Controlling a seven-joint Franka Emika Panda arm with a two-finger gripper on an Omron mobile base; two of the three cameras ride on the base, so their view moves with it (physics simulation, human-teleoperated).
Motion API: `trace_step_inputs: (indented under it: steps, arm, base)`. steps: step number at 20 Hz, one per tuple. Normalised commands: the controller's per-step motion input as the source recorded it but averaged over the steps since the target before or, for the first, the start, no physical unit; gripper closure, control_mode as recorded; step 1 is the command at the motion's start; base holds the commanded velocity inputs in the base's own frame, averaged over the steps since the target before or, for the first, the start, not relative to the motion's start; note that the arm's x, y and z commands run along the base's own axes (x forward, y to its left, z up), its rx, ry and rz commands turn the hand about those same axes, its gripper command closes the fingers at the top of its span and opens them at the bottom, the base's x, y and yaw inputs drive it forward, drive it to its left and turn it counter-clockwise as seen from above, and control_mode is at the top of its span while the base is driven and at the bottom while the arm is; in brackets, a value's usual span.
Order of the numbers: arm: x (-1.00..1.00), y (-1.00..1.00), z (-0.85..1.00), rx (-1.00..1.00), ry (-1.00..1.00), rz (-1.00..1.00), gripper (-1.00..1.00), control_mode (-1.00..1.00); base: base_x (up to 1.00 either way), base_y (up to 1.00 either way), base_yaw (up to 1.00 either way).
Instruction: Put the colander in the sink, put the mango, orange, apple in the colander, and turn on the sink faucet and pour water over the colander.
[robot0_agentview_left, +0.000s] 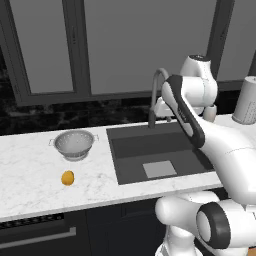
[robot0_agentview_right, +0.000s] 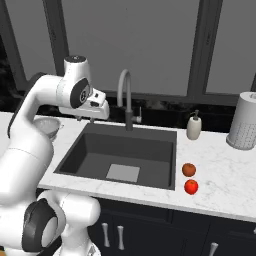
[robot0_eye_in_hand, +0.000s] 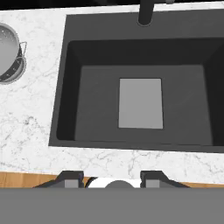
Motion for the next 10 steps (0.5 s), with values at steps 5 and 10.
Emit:
trace_step_inputs:
  steps: [5,10]
  arm:
    - [-0.31,0.07,0.00,-0.03,-0.09,0.00,-1.00,-1.00]
    - [-0.49,0.55,-0.11,-0.11,-0.02,0.02,-1.00,-1.00]
  base:
    - [0.00,0.00,0.00]
    - [0.00,0.00,0.00]
